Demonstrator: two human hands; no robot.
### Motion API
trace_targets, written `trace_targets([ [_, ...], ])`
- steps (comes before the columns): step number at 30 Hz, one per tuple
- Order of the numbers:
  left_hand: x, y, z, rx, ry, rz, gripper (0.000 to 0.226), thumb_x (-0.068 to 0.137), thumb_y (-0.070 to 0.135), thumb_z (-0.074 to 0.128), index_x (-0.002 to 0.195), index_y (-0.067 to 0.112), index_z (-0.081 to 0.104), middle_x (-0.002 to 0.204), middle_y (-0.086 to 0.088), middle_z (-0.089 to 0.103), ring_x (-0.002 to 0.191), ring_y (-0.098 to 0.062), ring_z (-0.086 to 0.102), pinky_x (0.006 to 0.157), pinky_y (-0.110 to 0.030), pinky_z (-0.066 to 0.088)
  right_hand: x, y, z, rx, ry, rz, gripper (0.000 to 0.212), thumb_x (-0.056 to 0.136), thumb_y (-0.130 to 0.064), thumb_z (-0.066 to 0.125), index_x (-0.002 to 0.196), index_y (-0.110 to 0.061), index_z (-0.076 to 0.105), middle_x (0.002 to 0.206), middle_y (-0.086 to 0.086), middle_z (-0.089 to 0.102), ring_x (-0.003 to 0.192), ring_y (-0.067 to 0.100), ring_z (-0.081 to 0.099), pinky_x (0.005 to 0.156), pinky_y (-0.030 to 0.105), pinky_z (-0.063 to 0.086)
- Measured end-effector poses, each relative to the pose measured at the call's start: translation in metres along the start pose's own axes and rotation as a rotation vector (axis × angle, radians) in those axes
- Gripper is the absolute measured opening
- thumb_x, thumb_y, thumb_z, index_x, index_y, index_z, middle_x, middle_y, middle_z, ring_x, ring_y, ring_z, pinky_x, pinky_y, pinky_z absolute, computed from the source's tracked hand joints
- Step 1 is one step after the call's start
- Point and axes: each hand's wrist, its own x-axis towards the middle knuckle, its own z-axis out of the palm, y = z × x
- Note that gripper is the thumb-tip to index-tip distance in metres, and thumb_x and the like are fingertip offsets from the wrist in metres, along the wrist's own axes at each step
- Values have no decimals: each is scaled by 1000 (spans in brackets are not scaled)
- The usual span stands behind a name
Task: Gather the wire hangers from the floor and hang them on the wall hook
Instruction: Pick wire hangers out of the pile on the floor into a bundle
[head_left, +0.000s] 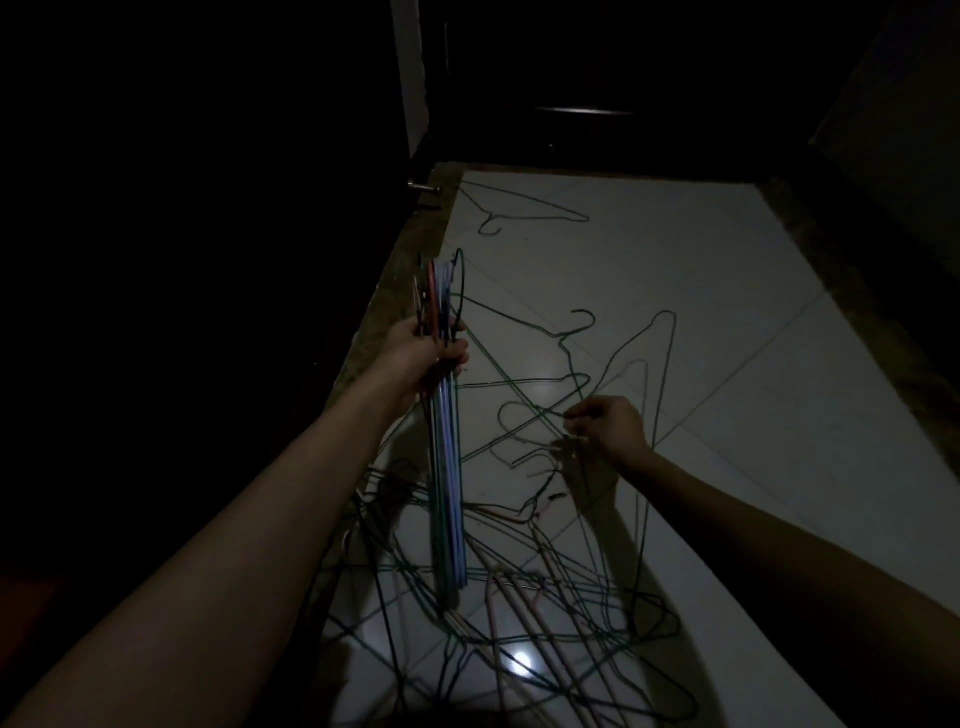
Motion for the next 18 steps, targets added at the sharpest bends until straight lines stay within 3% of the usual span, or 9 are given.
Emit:
trace_targets([
  [3, 0, 2, 8, 7, -19, -11, 20, 84, -9, 59, 86, 11, 59, 77, -5, 59, 65, -13, 58, 47, -14, 50, 3, -17, -28, 25, 64, -71, 13, 80, 0, 68, 92, 3, 69, 91, 14, 68, 82, 17, 61, 73, 19, 46],
  [6, 0, 6, 19, 14, -50, -18, 20, 84, -8, 60, 92, 10, 60, 80, -4, 61, 69, -13, 61, 51, -17, 53, 2, -36, -57, 17, 100, -155, 14, 80, 0, 67, 94, 3, 69, 90, 9, 66, 82, 14, 59, 61, 2, 40],
  [11, -4, 13, 39, 7, -119, -12, 23, 82, -10, 60, 89, 12, 61, 83, -6, 64, 73, -14, 63, 59, -21, 55, -3, -59, -90, 44, 94, -237, 14, 81, -3, 68, 95, -2, 70, 89, 8, 66, 85, 13, 60, 77, 21, 41],
  [16, -13, 22, 60, -35, -207, -30, 24, 81, -15, 59, 90, 7, 59, 83, -10, 64, 74, -16, 64, 58, -20, 57, -13, -76, -103, 63, 62, -295, 11, 82, -6, 67, 93, -7, 67, 86, 10, 68, 83, 18, 64, 82, 29, 50],
  [18, -16, 25, 67, -31, -237, -38, 25, 80, -17, 60, 94, 4, 59, 84, -11, 65, 76, -16, 65, 59, -21, 57, -17, -81, -105, 49, 17, -331, 9, 83, -8, 67, 91, -11, 65, 84, 11, 70, 81, 17, 66, 81, 26, 50],
])
